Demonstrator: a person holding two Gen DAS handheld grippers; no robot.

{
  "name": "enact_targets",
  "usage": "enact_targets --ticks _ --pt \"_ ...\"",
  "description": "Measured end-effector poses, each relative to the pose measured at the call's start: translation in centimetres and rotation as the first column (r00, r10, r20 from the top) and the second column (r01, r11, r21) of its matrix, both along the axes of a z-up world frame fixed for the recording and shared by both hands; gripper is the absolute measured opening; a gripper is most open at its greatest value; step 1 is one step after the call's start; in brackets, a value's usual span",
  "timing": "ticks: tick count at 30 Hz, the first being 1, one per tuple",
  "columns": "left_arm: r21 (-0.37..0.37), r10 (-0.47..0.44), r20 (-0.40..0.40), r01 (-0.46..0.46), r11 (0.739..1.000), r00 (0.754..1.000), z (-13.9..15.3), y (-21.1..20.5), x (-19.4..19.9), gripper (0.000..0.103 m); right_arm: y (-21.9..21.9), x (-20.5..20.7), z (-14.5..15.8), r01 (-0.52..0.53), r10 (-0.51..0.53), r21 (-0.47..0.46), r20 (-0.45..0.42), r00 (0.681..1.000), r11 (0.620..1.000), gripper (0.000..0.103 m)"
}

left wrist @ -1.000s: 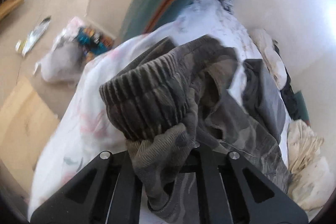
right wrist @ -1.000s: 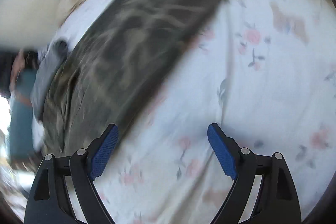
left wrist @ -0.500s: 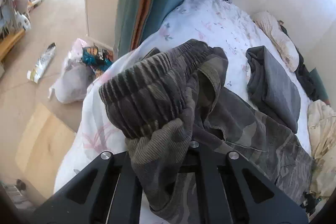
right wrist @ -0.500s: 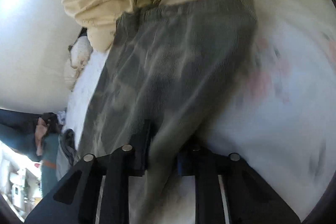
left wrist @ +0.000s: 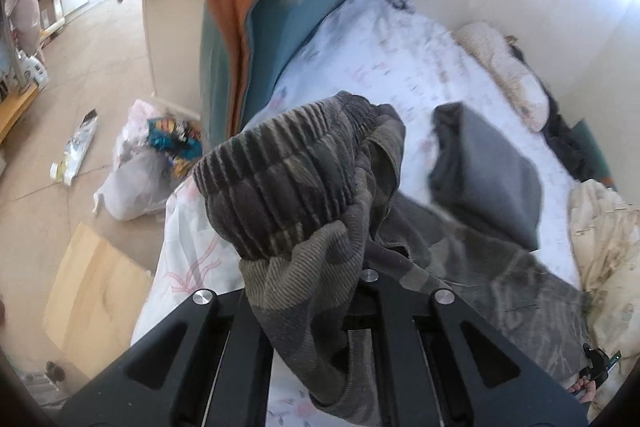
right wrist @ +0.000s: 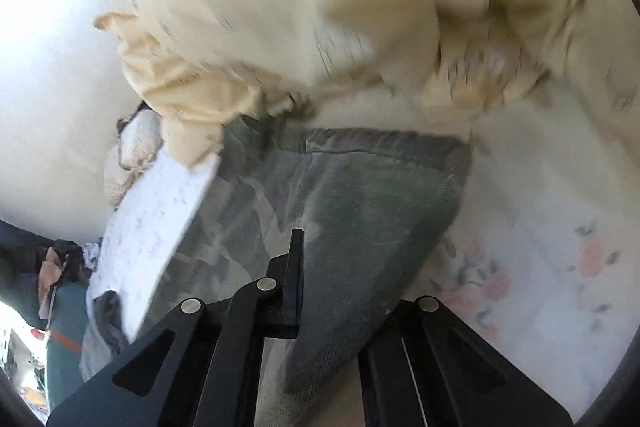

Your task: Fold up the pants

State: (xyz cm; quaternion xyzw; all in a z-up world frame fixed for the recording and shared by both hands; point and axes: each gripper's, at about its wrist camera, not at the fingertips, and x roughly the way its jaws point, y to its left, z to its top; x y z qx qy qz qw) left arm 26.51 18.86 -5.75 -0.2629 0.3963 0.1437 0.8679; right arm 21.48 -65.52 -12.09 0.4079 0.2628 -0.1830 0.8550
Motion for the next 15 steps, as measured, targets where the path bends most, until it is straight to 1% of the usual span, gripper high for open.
enact_targets --ticks 1,3,5,6,8,10,11,12,13,15 --pt "-0.004 0.005 0.027 -0.005 1.0 1.0 1.1 0.0 -0.4 0.004 0.4 -0.3 1.2 -0.003 0.002 -0.04 -0.019 1.0 0.999 0.002" --pt "-0.04 0.031 0.102 -0.027 0.999 0.994 3.4 0.2 -1.5 0.004 1.0 -0.8 2.7 -0.001 -0.002 -0.083 -0.035 0.999 0.997 0.002" --pt "-0.042 0.02 0.156 -0.013 0.999 0.988 5.8 0.2 -2.2 0.004 1.5 -1.6 4.2 -0.001 -0.002 -0.093 -0.039 0.999 0.996 0.002" --pt "-0.033 0.008 0.169 -0.002 0.999 0.986 6.8 0.2 -2.6 0.004 1.7 -1.9 4.8 0.002 -0.007 -0.101 -0.046 0.999 0.995 0.002" --pt "-0.041 0.001 0.173 0.006 0.999 0.985 8.1 0.8 -3.3 0.003 2.1 -2.8 5.6 0.017 -0.024 -0.095 -0.075 0.997 0.995 0.002" --pt "-0.056 0.0 0.179 0.01 0.998 0.984 9.3 2.0 -4.8 0.003 2.4 -4.1 5.7 0.028 -0.035 -0.068 -0.098 0.995 0.997 0.002" --pt "-0.066 0.006 0.184 0.007 0.998 0.983 9.7 2.5 -5.6 0.003 2.8 -5.3 5.6 0.037 -0.045 -0.058 -0.13 0.99 0.998 0.002" --pt "-0.075 0.002 0.185 0.012 0.997 0.983 10.1 3.0 -6.3 0.003 3.1 -6.1 5.5 0.042 -0.047 -0.042 -0.142 0.989 0.998 0.002" --pt "-0.069 -0.008 0.181 0.021 0.997 0.983 10.4 3.7 -7.2 0.003 3.5 -7.3 5.4 0.048 -0.05 -0.015 -0.162 0.986 0.999 0.002" --pt "-0.071 -0.016 0.157 0.028 0.997 0.988 10.8 4.9 -9.3 0.003 4.3 -9.1 5.1 0.048 -0.045 0.007 -0.2 0.979 0.999 0.002"
